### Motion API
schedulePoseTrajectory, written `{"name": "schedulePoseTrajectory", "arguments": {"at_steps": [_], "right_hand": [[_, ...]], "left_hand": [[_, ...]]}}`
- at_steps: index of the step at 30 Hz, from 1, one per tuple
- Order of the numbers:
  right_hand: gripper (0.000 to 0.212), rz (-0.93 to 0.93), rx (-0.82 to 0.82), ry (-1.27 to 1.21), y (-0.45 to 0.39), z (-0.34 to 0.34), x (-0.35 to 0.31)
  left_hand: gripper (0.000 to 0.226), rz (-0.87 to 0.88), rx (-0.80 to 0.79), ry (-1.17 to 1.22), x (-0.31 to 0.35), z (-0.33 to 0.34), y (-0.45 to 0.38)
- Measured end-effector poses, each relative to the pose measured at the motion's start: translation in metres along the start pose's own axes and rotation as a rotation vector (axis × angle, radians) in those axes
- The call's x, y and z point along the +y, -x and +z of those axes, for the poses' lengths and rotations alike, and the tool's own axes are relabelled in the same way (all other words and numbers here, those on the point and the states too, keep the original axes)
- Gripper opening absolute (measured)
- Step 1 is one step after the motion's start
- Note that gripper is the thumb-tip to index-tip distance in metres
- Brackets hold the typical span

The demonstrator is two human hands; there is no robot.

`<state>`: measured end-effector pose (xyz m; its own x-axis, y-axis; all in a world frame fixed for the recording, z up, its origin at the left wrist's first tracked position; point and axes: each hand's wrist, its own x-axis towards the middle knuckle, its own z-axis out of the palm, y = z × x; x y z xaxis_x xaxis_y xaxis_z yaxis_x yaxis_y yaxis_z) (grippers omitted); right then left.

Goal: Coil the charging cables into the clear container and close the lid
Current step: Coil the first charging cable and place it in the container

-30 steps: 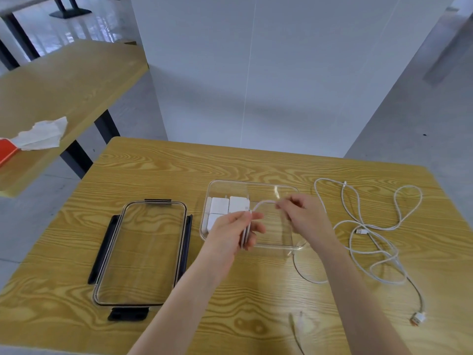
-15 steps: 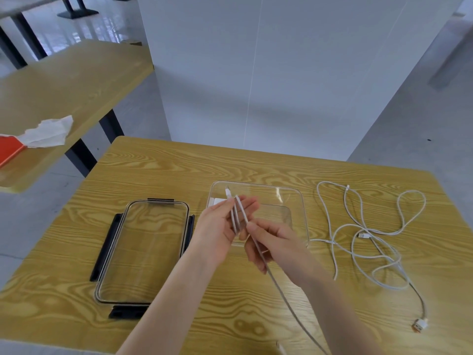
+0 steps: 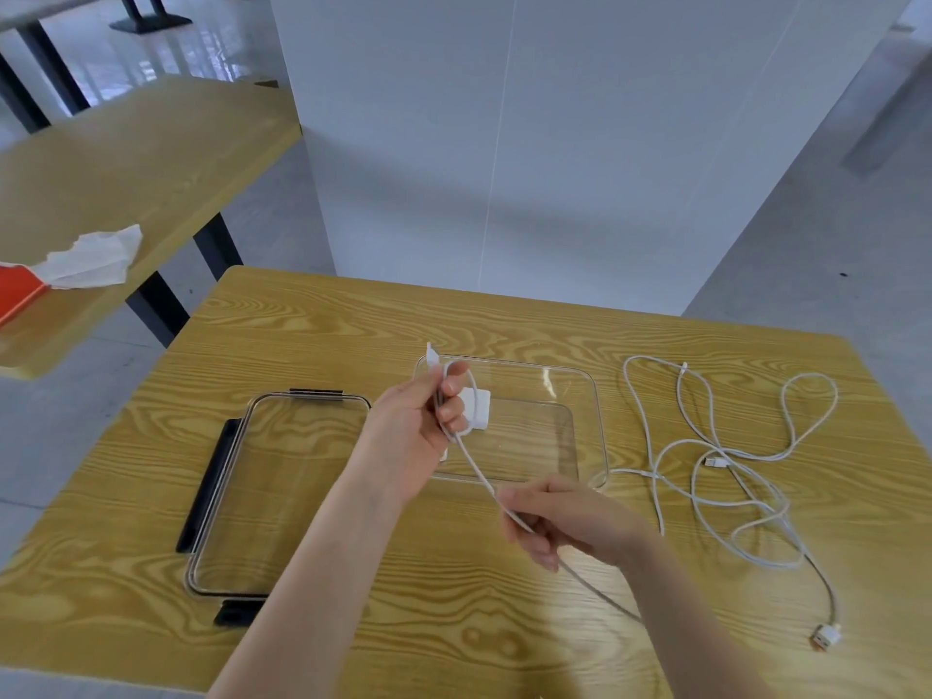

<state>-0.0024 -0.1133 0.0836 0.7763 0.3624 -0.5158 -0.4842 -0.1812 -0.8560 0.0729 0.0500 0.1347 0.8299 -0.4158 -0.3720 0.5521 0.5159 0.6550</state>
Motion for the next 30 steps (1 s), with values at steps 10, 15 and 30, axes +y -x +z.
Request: {"name": "schedulePoseTrajectory", "arguments": {"at_steps": [10,15,30], "right_hand": [[0.017,0.188,0.3,0.146,-0.011,-0.047,-0.022],[0.008,0.006,0.486,-0.118,-0.013,-0.035,-0.059],[0.035,-0.192,0.632,0.458,0.018,0.005,-0.074]], "left_hand": [[0.027,-0.108,-0.175,-0.323,-0.014,0.0,0.013],[0.021,-0.066,-0.116,-0.632,-0.037,0.009,0.018],[0.031,0.124,0.006,-0.822,-0.049,0.009,0.009]]}}
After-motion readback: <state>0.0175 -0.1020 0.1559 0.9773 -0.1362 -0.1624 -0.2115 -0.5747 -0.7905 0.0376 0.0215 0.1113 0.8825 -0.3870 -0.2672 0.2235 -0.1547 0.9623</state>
